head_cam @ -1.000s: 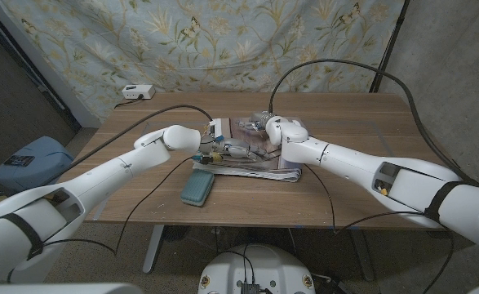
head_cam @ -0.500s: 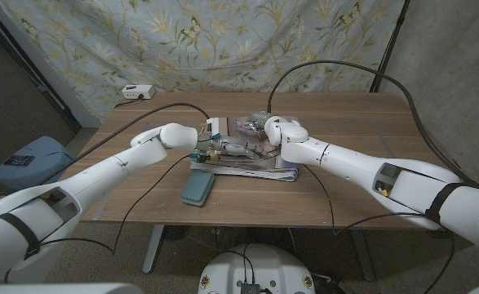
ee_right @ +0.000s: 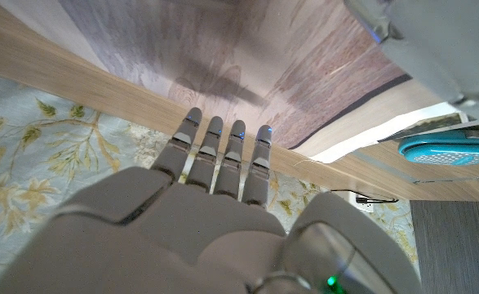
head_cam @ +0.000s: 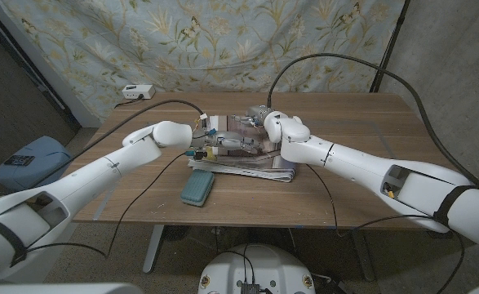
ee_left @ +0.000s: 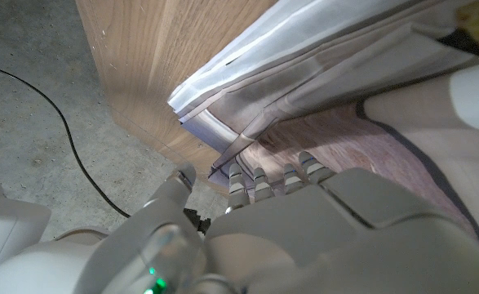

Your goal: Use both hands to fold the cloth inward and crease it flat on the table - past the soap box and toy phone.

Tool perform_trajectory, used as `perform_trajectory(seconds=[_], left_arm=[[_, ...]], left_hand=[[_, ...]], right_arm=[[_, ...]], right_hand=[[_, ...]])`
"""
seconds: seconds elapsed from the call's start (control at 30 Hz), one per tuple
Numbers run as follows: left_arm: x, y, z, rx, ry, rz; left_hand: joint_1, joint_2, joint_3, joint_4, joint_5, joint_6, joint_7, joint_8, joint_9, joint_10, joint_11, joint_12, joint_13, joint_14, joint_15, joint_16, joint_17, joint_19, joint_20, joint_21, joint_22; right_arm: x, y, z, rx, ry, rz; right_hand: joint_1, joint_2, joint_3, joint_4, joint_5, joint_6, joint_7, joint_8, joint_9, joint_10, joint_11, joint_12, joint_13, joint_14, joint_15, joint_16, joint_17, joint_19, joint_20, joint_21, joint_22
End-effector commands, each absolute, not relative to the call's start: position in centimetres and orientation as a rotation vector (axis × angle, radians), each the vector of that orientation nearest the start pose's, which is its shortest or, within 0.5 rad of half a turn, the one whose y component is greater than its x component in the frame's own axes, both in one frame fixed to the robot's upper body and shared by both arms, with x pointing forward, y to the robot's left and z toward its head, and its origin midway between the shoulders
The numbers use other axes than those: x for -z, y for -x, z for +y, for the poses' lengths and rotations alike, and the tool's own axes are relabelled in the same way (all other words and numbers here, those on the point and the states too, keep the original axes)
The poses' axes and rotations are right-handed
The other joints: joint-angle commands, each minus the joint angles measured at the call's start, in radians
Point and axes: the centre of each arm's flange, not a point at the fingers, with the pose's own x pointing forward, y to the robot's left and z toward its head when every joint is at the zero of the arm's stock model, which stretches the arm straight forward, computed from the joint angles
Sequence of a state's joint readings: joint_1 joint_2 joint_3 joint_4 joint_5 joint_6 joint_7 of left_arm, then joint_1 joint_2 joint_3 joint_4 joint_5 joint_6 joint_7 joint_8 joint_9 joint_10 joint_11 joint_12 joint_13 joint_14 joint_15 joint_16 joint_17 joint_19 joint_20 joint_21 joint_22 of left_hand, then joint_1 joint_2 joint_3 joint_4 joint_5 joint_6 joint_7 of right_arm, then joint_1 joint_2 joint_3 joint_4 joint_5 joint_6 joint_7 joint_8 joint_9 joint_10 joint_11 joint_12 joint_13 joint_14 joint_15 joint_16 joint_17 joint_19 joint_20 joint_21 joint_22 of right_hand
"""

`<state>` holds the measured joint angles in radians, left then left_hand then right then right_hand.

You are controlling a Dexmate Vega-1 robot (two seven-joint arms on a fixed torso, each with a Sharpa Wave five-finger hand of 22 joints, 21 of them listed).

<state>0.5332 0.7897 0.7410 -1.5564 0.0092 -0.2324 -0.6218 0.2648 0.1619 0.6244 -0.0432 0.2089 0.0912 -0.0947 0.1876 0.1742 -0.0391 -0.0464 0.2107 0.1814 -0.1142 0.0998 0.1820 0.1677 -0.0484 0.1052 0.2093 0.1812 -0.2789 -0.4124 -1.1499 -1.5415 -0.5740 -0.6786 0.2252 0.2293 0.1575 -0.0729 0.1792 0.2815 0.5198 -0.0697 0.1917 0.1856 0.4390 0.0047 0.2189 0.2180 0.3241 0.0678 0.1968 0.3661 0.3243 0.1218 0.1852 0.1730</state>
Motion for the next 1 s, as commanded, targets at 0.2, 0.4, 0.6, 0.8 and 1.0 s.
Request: perform_trajectory(seconds=[0.2, 0.4, 0.6, 0.8, 1.0], left_arm=[[-2.3, -57.4, 18.2, 0.846, -1.236, -0.566], [-2.2, -57.1, 18.4, 0.854, -1.237, -0.569], [-2.0, -57.1, 19.0, 0.862, -1.239, -0.555], [-1.9, -57.3, 19.4, 0.84, -1.244, -0.553], [-2.1, -57.2, 19.6, 0.829, -1.247, -0.552]], left_hand=[[0.015, 0.001, 0.002, -0.006, -0.004, 0.004, -0.005, -0.003, 0.005, 0.003, -0.003, -0.002, 0.003, 0.005, 0.003, 0.001, 0.003, -0.003, 0.003, 0.001, 0.002], [0.015, 0.001, 0.002, -0.007, -0.004, 0.002, -0.003, -0.004, 0.005, 0.004, -0.001, -0.003, 0.003, 0.006, 0.004, 0.001, 0.003, -0.004, 0.003, 0.001, 0.002], [0.016, 0.004, 0.002, -0.006, -0.004, 0.003, -0.002, -0.004, 0.005, 0.005, 0.001, -0.003, 0.004, 0.006, 0.004, 0.001, 0.004, -0.003, 0.004, 0.001, 0.002], [0.016, 0.006, 0.001, -0.006, -0.004, 0.001, -0.001, -0.004, 0.005, 0.004, 0.001, -0.004, 0.004, 0.008, 0.005, 0.001, 0.004, -0.003, 0.006, 0.001, 0.002], [0.017, 0.007, 0.001, -0.006, -0.004, 0.001, 0.001, -0.004, 0.005, 0.005, 0.001, -0.004, 0.004, 0.009, 0.006, 0.001, 0.004, -0.002, 0.006, 0.001, 0.002]], right_arm=[[-6.9, -61.3, -2.9, -0.039, 1.534, -0.408], [-7.4, -61.3, -2.8, -0.017, 1.501, -0.403], [-7.9, -61.4, -2.6, 0.0, 1.465, -0.39], [-8.2, -61.6, -2.7, 0.013, 1.451, -0.392], [-8.4, -62.0, -3.2, 0.015, 1.418, -0.393]], right_hand=[[-0.008, 0.005, 0.001, -0.015, 0.009, 0.018, 0.02, 0.011, 0.003, 0.02, 0.005, 0.0, -0.002, 0.02, -0.013, 0.012, -0.01, 0.011, 0.006, 0.008, 0.001], [-0.006, 0.004, 0.003, -0.019, 0.011, 0.015, 0.027, 0.01, 0.003, 0.02, 0.003, -0.002, -0.003, 0.023, -0.016, 0.013, -0.014, 0.013, 0.004, 0.009, 0.001], [-0.002, 0.002, 0.006, -0.023, 0.013, 0.003, 0.031, 0.005, 0.003, 0.016, 0.004, -0.005, -0.004, 0.02, -0.015, 0.011, -0.018, 0.011, 0.003, 0.008, 0.0], [0.005, 0.0, 0.013, -0.031, 0.017, 0.029, 0.066, 0.016, 0.004, 0.018, 0.002, -0.008, -0.007, 0.023, -0.019, 0.011, -0.028, 0.007, 0.003, 0.007, 0.0], [0.01, 0.0, 0.016, -0.034, 0.019, 0.03, 0.07, 0.016, 0.004, 0.019, 0.001, -0.008, -0.007, 0.025, -0.023, 0.011, -0.032, 0.007, 0.001, 0.007, 0.0]])
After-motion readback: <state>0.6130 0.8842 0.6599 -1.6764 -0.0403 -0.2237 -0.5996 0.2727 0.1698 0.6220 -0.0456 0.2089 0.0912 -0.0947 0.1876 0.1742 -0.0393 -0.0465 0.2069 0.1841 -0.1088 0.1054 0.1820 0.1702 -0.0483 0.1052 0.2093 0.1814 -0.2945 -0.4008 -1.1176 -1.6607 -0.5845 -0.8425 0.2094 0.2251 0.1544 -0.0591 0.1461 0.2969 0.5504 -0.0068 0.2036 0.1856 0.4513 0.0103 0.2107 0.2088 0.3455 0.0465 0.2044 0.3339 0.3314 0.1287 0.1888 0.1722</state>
